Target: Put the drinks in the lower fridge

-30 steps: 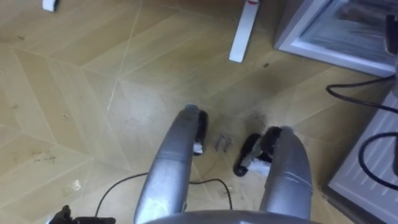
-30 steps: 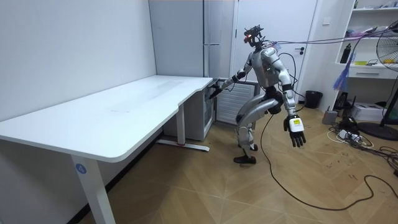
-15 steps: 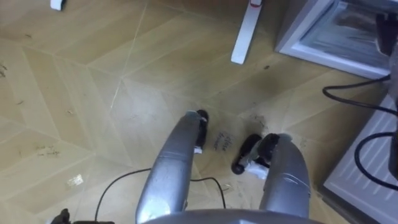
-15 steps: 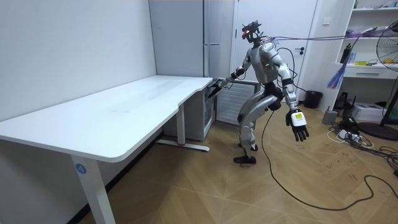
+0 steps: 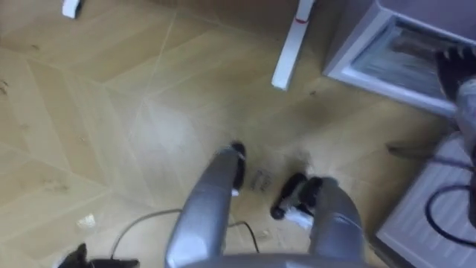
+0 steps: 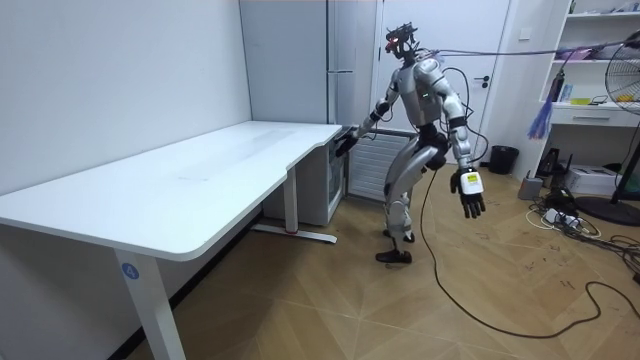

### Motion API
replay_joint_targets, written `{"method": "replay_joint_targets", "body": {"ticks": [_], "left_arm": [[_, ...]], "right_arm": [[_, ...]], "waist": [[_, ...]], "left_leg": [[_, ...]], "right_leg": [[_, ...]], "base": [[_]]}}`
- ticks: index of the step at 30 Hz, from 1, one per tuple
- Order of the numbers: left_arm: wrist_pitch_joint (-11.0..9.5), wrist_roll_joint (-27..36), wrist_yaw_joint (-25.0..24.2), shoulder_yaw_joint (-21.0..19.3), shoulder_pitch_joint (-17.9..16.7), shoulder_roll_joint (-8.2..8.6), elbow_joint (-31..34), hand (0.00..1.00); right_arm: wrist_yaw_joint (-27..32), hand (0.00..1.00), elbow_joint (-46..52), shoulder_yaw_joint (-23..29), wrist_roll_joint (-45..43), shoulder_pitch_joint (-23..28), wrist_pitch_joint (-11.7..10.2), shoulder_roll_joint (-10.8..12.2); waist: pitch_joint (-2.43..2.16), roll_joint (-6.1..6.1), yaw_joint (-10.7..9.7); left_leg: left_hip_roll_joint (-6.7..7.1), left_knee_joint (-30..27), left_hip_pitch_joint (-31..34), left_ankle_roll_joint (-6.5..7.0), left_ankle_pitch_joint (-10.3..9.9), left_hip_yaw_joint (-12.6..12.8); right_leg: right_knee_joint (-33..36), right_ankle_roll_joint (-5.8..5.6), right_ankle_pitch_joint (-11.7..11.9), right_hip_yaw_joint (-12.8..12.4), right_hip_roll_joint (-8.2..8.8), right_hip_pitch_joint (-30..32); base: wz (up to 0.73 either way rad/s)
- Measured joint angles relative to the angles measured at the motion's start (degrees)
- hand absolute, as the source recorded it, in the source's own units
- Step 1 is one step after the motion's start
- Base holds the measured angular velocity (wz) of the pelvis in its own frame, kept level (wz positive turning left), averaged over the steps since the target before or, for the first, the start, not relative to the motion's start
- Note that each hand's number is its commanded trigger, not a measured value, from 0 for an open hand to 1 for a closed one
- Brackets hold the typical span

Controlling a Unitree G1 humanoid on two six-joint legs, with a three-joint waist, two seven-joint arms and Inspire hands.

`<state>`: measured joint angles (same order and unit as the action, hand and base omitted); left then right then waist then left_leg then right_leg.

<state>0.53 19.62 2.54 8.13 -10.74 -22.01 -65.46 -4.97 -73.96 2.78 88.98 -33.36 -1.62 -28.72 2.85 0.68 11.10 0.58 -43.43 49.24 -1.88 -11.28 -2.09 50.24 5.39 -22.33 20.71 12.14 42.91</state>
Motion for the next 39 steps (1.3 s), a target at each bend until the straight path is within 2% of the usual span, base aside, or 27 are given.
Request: {"method": "replay_joint_targets", "body": {"ticks": [3,5,9,12,13,16,17,19,21,23,26,31,34,39], "left_arm": [[0.26,0.02,-1.17,-0.16,0.43,0.73,0.09,0.00],[0.36,-0.31,-2.11,-0.62,1.45,1.34,-0.63,0.00],[0.76,0.06,-3.09,-0.71,4.57,1.39,-2.73,0.00],[0.70,0.11,-3.03,-1.13,6.53,1.69,-3.30,0.00],[0.51,0.11,-2.85,-1.16,7.08,2.05,-3.56,0.00],[0.34,0.13,-1.54,-1.20,7.37,3.77,-3.79,0.00],[0.33,0.00,-1.46,-1.31,7.36,4.13,-3.82,0.00],[0.18,0.00,-0.59,-1.77,7.42,4.96,-3.93,0.00],[-0.30,0.15,-0.33,-2.92,7.08,6.44,-3.93,0.00],[-1.13,-0.02,-0.21,-4.45,6.21,8.11,-3.62,0.00],[-1.84,-0.15,0.93,-7.90,5.40,9.90,-3.35,0.00],[-2.49,-0.59,2.09,-11.39,2.77,10.33,-2.43,0.00],[-2.62,-1.27,4.17,-12.96,1.62,10.99,-2.40,0.00],[-3.09,-2.52,5.82,-13.68,1.25,13.31,-2.41,0.00]], "right_arm": [[-3.40,0.00,-0.52,-1.65,-6.17,3.43,1.27,-0.02],[-5.93,0.00,-3.06,-2.73,-13.71,6.34,1.94,-0.04],[-7.85,0.00,-4.06,-8.84,-25.63,12.40,2.61,0.33],[-9.01,0.00,-4.78,-11.51,-34.94,15.50,4.21,1.97],[-9.06,0.00,-4.55,-12.74,-38.05,17.19,4.17,2.52],[-8.98,0.00,-5.16,-13.55,-45.57,21.07,4.17,4.85],[-8.97,0.00,-4.58,-14.11,-47.81,23.08,4.00,6.12],[-8.97,0.00,-4.43,-14.20,-50.78,25.36,3.95,8.18],[-8.99,0.00,-4.98,-14.17,-52.37,28.15,4.00,9.98],[-9.01,0.00,-4.40,-14.13,-52.48,31.68,4.01,12.01],[-9.56,0.00,-3.35,-12.64,-52.88,35.06,4.01,13.97],[-10.04,0.00,0.57,-9.71,-53.67,39.38,3.94,15.71],[-9.10,0.00,0.88,-7.46,-53.80,40.28,3.42,16.75],[-7.61,0.00,0.38,-5.86,-54.10,40.22,1.96,18.73]], "waist": [[0.14,0.26,-0.64],[0.17,0.37,-0.90],[0.12,0.50,-1.03],[0.02,0.81,-1.26],[-0.12,1.02,-1.42],[-0.36,1.21,-1.85],[-0.91,1.83,-1.88],[-1.41,2.26,-2.37],[-1.56,2.37,-3.02],[-2.65,2.70,-3.05],[-2.70,2.59,-3.78],[-2.63,2.51,-5.37],[-2.63,2.33,-6.53],[-2.43,1.62,-7.90]], "left_leg": [[-0.05,1.66,-3.02,0.04,-0.40,-0.05],[-0.05,2.85,-4.83,0.13,-0.47,-0.48],[-0.30,4.02,-7.93,0.02,-0.81,-1.10],[-0.81,5.34,-10.67,-0.25,-1.38,-1.11],[-0.75,6.27,-12.14,-0.26,-1.38,-1.07],[-1.89,8.71,-16.82,-0.30,-1.36,-0.15],[-2.22,10.21,-18.66,-0.42,-1.30,0.40],[-2.42,12.15,-21.61,-0.59,-1.16,0.47],[-2.59,14.23,-25.62,-0.59,-1.14,1.22],[-2.83,17.67,-30.49,-0.50,-1.08,2.64],[-3.00,21.17,-36.13,-0.45,-1.02,4.09],[-2.86,25.12,-41.68,-0.39,-0.98,6.31],[-2.70,26.74,-43.88,-0.39,-0.99,7.24],[-2.74,29.48,-46.18,-0.39,-0.99,8.25]], "right_leg": [[-2.35,-0.65,-0.06,0.17,-0.50,-3.27],[-4.32,-1.33,-0.18,0.22,-1.31,-5.59],[-7.26,-1.72,0.11,-0.23,-2.79,-9.36],[-9.21,-1.70,0.30,-0.19,-3.58,-12.16],[-10.02,-1.75,0.32,-0.11,-3.60,-13.49],[-14.19,-1.86,1.54,-0.55,-5.09,-18.22],[-15.93,-1.79,2.01,-0.62,-5.48,-19.87],[-18.75,-2.07,2.72,-0.64,-6.19,-23.02],[-21.62,-2.43,3.31,-0.89,-6.63,-26.64],[-25.46,-3.04,4.31,-2.12,-7.33,-30.88],[-29.90,-3.66,5.57,-3.37,-8.13,-36.14],[-34.00,-4.30,6.39,-4.90,-8.44,-40.71],[-36.05,-4.64,6.86,-5.39,-8.87,-42.75],[-37.70,-4.83,7.68,-7.17,-9.43,-44.16]], "base": [[0.02],[0.16],[0.06],[-0.08],[0.00],[-0.16],[-0.23],[-0.11],[-0.13],[-0.27],[-0.28],[-0.20],[-0.13],[-0.14]]}}
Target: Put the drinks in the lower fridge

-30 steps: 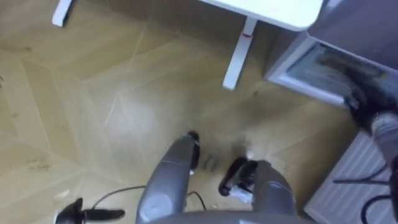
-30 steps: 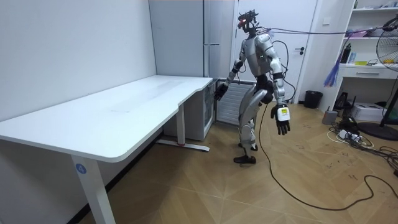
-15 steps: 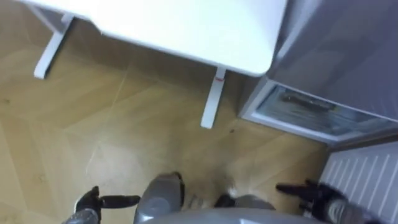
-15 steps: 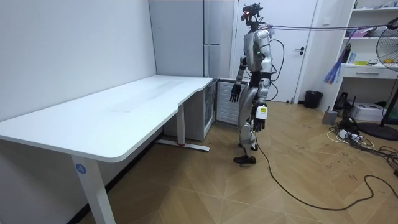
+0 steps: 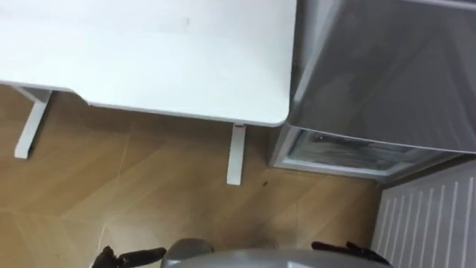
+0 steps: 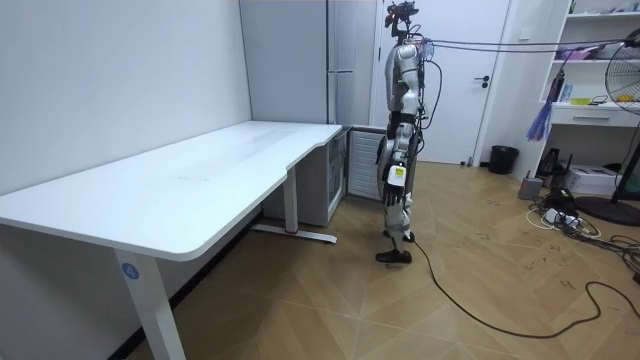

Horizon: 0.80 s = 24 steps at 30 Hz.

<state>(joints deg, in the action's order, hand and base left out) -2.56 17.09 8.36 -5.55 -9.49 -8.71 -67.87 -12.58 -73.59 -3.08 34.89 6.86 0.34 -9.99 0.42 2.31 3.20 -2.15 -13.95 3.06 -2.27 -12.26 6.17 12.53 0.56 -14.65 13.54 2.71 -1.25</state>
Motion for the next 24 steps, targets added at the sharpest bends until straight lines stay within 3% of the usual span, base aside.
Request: {"method": "replay_joint_targets", "body": {"ticks": [8,18,24], "left_arm": [[-0.13,-4.79,0.08,-1.06,-0.03,1.47,0.05,0.00],[0.23,-11.25,-0.04,-2.48,-0.47,1.37,-0.21,0.00],[1.36,-14.47,-0.04,-5.57,0.09,1.54,-0.26,0.00]], "right_arm": [[0.83,0.00,-1.58,2.76,-3.52,-0.09,-0.59,1.79],[-0.17,0.00,-2.69,2.53,-5.02,-0.51,0.55,1.76],[-0.22,0.00,-2.33,5.69,-3.76,-0.57,2.21,1.97]], "waist": [[0.21,-0.48,-1.95],[0.01,0.02,-1.21],[-0.07,-0.18,-1.34]], "left_leg": [[0.05,2.75,-4.25,0.00,0.00,1.53],[-0.09,3.27,-6.23,0.00,0.00,1.67],[-0.23,2.88,-6.40,0.10,0.05,1.78]], "right_leg": [[-2.03,-0.30,0.64,-2.25,-0.30,-2.96],[-1.97,-0.39,1.01,-3.14,-0.45,-3.88],[-1.95,-0.31,1.51,-3.84,-0.69,-3.90]], "base": [[-0.13],[-0.09],[-0.06]]}}
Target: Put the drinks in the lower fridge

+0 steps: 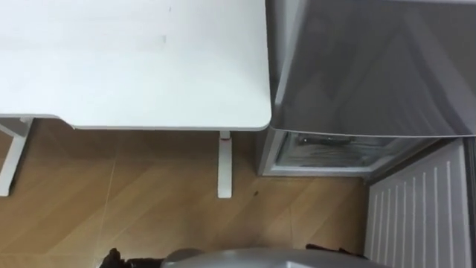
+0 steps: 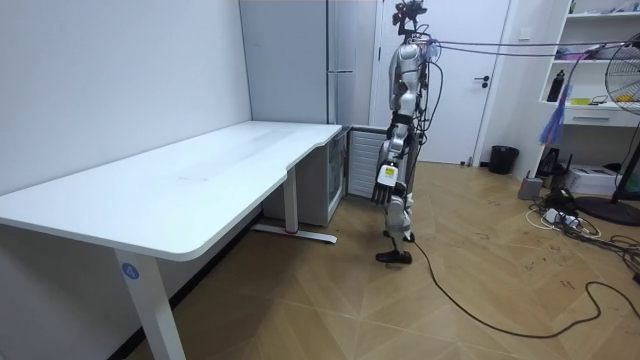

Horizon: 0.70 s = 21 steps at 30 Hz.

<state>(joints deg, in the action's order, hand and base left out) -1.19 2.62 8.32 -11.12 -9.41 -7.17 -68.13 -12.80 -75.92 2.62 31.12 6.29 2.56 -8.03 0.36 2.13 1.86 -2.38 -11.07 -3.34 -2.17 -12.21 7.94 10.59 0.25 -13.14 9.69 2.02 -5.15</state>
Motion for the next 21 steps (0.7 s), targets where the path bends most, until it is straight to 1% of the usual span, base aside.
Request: {"method": "replay_joint_targets", "body": {"ticks": [4,6,8,9,10,11,12,13,14,15,16,17,18,20,21], "left_arm": [[0.32,-1.32,0.00,-0.26,0.20,-0.01,0.02,0.00],[0.43,-2.42,0.01,-0.17,0.12,-0.01,0.13,0.00],[0.44,-3.79,0.07,-0.06,-0.20,-0.01,0.88,0.00],[0.44,-4.36,0.14,-0.14,-0.23,-0.02,0.97,0.00],[0.43,-5.44,0.34,-0.21,-0.44,-0.06,1.22,0.00],[0.41,-6.03,0.69,-0.58,-1.19,-0.10,1.27,0.00],[0.43,-6.34,0.98,-0.83,-1.45,-0.11,1.57,0.00],[0.43,-7.89,1.17,-1.75,-1.80,-0.12,3.02,0.00],[0.40,-9.58,1.25,-2.41,-2.38,-0.50,3.50,0.00],[0.39,-10.43,1.24,-2.50,-2.31,-0.84,3.50,0.00],[0.38,-12.41,1.23,-2.77,-2.32,-1.52,3.55,0.00],[0.45,-13.81,1.16,-3.33,-2.48,-2.01,3.86,0.00],[0.63,-14.22,1.14,-3.44,-2.62,-2.21,4.12,0.00],[1.89,-14.76,0.96,-3.40,-3.66,-3.01,5.52,0.00],[2.15,-14.73,0.97,-3.30,-3.85,-3.19,5.51,0.00]], "right_arm": [[0.16,0.00,-0.14,1.06,0.23,-0.05,-0.02,0.02],[0.30,0.00,-0.05,1.07,0.17,-0.01,0.00,0.01],[1.54,0.00,1.24,1.29,-0.29,-0.11,0.00,-0.01],[1.92,0.00,2.06,1.92,-0.72,-0.08,0.07,-0.03],[2.97,0.00,5.05,3.66,-2.91,-0.03,0.35,-0.18],[4.18,0.00,8.88,5.89,-5.35,-0.37,0.58,-0.70],[4.69,0.00,11.06,6.97,-6.50,-0.64,0.69,-1.07],[5.90,0.00,16.59,9.22,-8.95,-0.75,0.64,-1.87],[6.77,0.00,20.44,11.33,-11.43,-1.12,-0.58,-2.90],[7.23,0.00,21.36,12.42,-13.00,-1.56,-1.26,-3.41],[8.66,0.00,22.60,14.43,-16.11,-2.21,-1.89,-4.26],[9.88,0.00,24.87,15.72,-18.52,-2.87,-1.69,-5.27],[10.40,0.00,26.95,16.44,-19.82,-2.54,-1.49,-5.62],[12.17,0.00,35.58,17.60,-22.99,-1.00,-1.26,-7.69],[12.75,0.00,36.86,17.70,-23.22,-1.00,-1.27,-8.32]], "waist": [[-0.04,-0.02,-0.21],[-0.18,0.02,-0.35],[-0.44,0.39,-0.33],[-0.45,0.55,-0.33],[-0.42,0.64,-0.55],[-0.26,0.92,-1.33],[-0.28,1.00,-1.79],[-0.31,1.06,-2.85],[-0.35,1.16,-3.39],[-0.42,1.35,-3.41],[-0.67,1.84,-3.51],[-0.77,2.34,-3.52],[-0.78,2.57,-3.64],[-0.71,3.35,-4.64],[-0.63,3.60,-4.85]], "left_leg": [[0.01,-0.35,0.07,0.08,0.04,-0.11],[0.00,-0.35,0.14,0.13,0.07,-0.18],[0.01,-0.33,0.06,0.14,0.08,-0.17],[0.01,-0.29,-0.01,0.14,0.08,-0.11],[0.02,-0.28,-0.06,0.15,0.08,-0.05],[0.04,-0.28,-0.05,0.15,0.08,-0.08],[0.05,-0.27,-0.03,0.15,0.08,-0.15],[0.09,-0.18,-0.01,0.15,0.09,-0.10],[0.13,-0.03,-0.13,0.15,0.09,-0.08],[0.15,0.16,-0.34,0.17,0.10,-0.07],[0.14,0.52,-0.71,0.25,0.15,-0.01],[0.12,0.85,-1.01,0.26,0.16,0.09],[0.12,0.95,-1.06,0.26,0.16,0.14],[0.10,1.04,-1.09,0.26,0.16,0.82],[0.09,1.04,-1.16,0.26,0.16,1.00]], "right_leg": [[-0.39,-0.03,0.04,-0.26,0.00,0.05],[-0.62,-0.02,0.24,-0.26,-0.04,0.03],[-0.69,-0.03,0.36,-0.65,-0.09,0.05],[-0.68,-0.04,0.36,-1.15,-0.11,0.07],[-0.67,-0.05,0.40,-1.48,-0.14,0.18],[-0.72,-0.09,0.58,-1.51,-0.16,0.27],[-0.71,-0.13,0.72,-1.56,-0.17,0.27],[-0.87,-0.19,0.91,-1.77,-0.18,0.27],[-0.86,-0.23,0.95,-1.84,-0.18,0.18],[-0.75,-0.22,0.95,-1.97,-0.18,0.16],[-0.67,-0.22,0.96,-2.58,-0.25,0.17],[-0.67,-0.22,0.96,-3.12,-0.33,0.17],[-0.69,-0.22,0.96,-3.22,-0.34,0.20],[-0.69,-0.23,0.97,-3.74,-0.37,0.48],[-0.67,-0.24,0.98,-3.96,-0.37,0.50]], "base": [[-0.02],[0.00],[-0.05],[-0.12],[-0.14],[-0.13],[-0.11],[-0.05],[-0.05],[-0.05],[-0.12],[-0.12],[-0.11],[-0.15],[-0.23]]}}
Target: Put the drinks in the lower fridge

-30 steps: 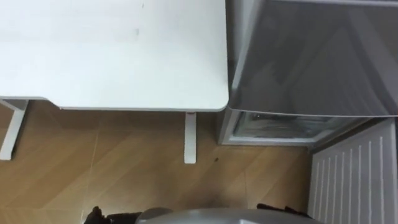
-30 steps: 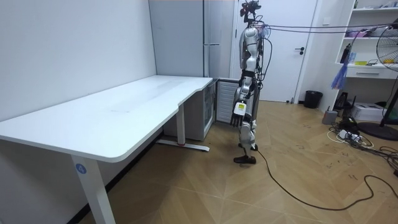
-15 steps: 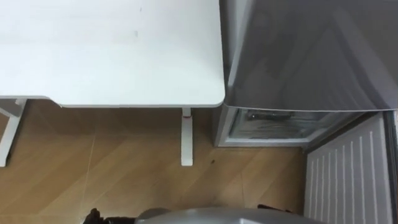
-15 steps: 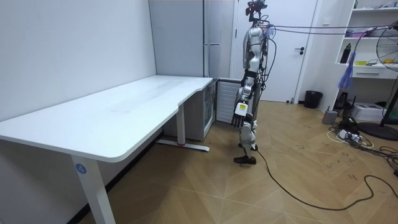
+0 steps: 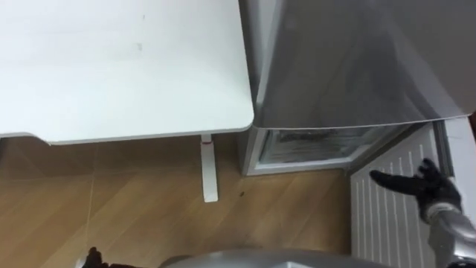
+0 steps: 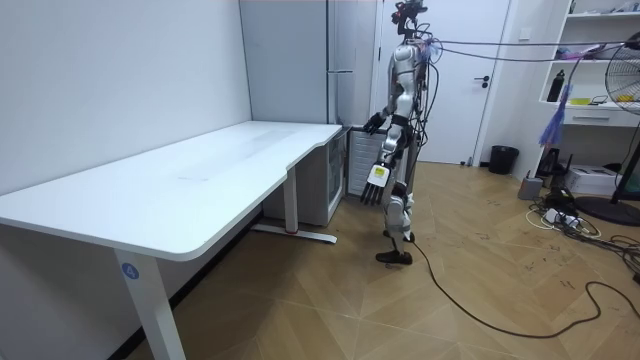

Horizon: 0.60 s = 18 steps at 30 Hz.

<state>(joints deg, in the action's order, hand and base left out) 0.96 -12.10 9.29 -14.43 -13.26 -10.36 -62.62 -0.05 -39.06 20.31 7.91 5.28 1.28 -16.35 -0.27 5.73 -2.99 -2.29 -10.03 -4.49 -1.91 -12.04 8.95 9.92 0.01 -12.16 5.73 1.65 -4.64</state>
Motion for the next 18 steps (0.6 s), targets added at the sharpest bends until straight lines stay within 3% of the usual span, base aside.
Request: {"method": "replay_joint_targets", "body": {"ticks": [2,7,8,14,18], "left_arm": [[0.85,-0.03,-0.04,0.11,-0.12,-0.43,-0.44,0.00],[1.57,-0.32,-1.18,0.07,-0.18,-0.49,1.24,0.00],[1.56,-1.01,-1.19,0.08,-0.12,-0.51,1.76,0.00],[1.58,-1.17,-1.15,0.01,-0.30,-0.41,4.83,0.00],[1.91,-1.24,-1.15,-0.08,-0.43,-0.30,4.97,0.00]], "right_arm": [[1.94,0.00,2.71,0.27,-1.20,0.02,0.04,-2.04],[3.93,0.00,11.15,1.91,-1.31,0.38,-0.06,-3.17],[4.13,0.00,11.98,2.30,-1.32,0.41,0.03,-4.21],[6.62,0.00,15.45,8.38,0.88,0.43,-0.22,-7.37],[7.01,0.00,15.14,10.62,3.20,0.59,0.02,-7.49]], "waist": [[0.00,0.84,-0.42],[0.08,1.72,-2.28],[-0.15,2.10,-3.06],[-0.07,1.29,-3.45],[-0.15,0.85,-4.30]], "left_leg": [[-0.13,0.03,-0.08,0.00,0.00,0.51],[-0.15,0.35,0.78,0.04,0.02,0.69],[-0.07,0.33,0.78,0.06,0.03,0.57],[-0.07,0.25,0.63,0.25,0.15,1.24],[-0.11,0.35,0.78,0.38,0.22,1.22]], "right_leg": [[0.08,0.03,0.22,-1.02,-0.13,0.34],[0.72,-0.14,0.64,-1.11,-0.14,1.80],[0.77,-0.22,0.72,-1.19,-0.10,1.75],[0.80,-0.30,0.92,-2.55,-0.17,1.86],[0.77,-0.26,1.05,-2.55,-0.25,2.54]], "base": [[-0.19],[-0.09],[0.00],[-0.05],[-0.04]]}}
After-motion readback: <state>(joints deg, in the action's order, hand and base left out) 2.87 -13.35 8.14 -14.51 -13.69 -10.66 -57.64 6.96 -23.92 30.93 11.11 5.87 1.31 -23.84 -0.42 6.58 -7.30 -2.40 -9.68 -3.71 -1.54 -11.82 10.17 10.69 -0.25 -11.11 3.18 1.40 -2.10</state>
